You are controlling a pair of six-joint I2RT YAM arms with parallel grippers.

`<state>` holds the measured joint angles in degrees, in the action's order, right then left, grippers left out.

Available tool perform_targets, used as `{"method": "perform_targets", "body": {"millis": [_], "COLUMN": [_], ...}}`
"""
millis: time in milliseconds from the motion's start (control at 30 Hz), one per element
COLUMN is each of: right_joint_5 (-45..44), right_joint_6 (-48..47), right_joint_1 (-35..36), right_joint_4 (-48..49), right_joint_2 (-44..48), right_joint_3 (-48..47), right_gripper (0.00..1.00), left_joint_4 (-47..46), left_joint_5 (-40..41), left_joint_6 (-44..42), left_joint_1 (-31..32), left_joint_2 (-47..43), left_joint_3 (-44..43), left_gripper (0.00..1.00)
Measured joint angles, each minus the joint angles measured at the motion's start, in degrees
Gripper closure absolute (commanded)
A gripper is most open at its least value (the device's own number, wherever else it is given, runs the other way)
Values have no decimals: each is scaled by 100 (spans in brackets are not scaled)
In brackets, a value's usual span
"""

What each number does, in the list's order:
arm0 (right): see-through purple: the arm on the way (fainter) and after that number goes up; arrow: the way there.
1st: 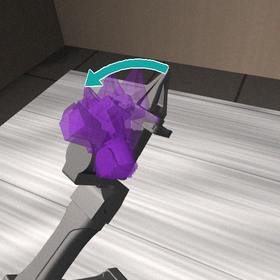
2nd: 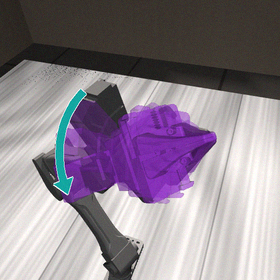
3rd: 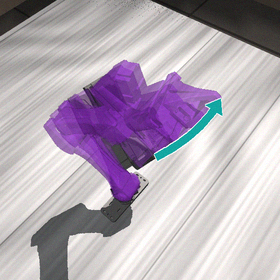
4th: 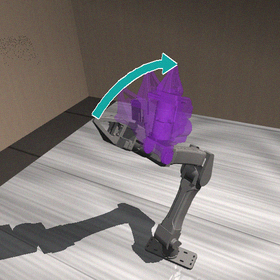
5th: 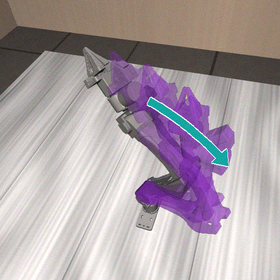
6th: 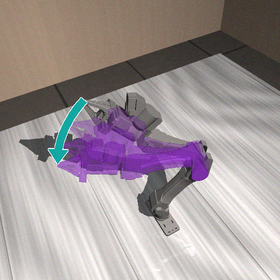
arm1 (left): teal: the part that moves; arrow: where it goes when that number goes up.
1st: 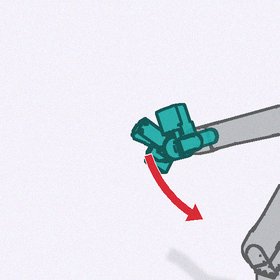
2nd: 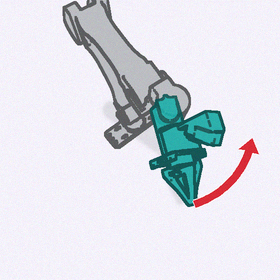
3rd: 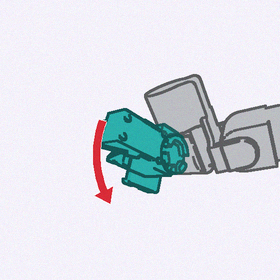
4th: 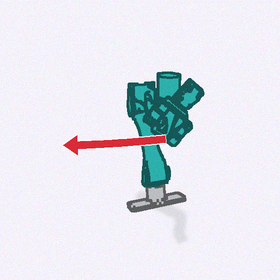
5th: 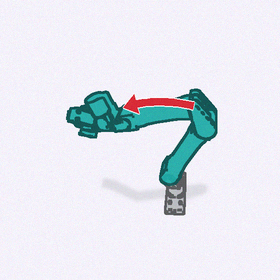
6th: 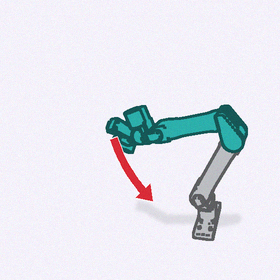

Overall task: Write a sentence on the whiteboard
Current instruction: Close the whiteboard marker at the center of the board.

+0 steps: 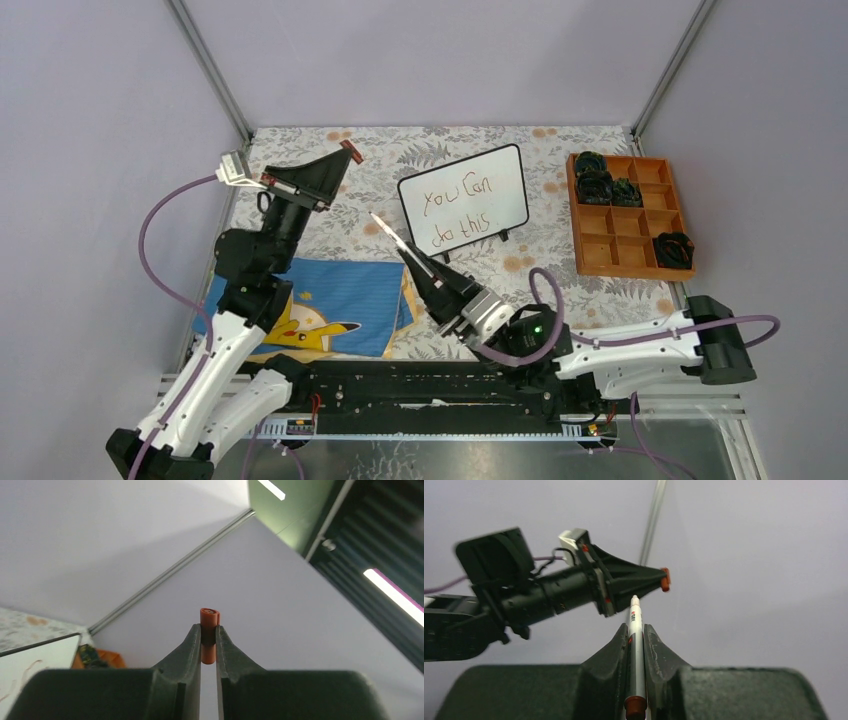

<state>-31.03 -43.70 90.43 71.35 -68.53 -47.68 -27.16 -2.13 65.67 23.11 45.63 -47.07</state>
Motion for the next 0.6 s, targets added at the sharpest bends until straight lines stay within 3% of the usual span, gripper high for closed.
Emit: {"method": "perform_targets", "body": {"millis": [233,600], "right_joint_5": [-354,-278], "right_joint_6": [-713,278], "right_joint_1": [-2,-382], "right_joint_4": [761,623], "right_joint_2": [-378,-308], "right_joint_3": [-7,-103], "right_gripper": [100,100], "left_joint_4": [-570,-931], "left_joint_5": [-4,-120], "left_joint_6": [625,1086], "left_joint_1": [-48,-68], "left_joint_2": [-332,-542], "left_joint_3": [356,651], "left_gripper": [100,100]}}
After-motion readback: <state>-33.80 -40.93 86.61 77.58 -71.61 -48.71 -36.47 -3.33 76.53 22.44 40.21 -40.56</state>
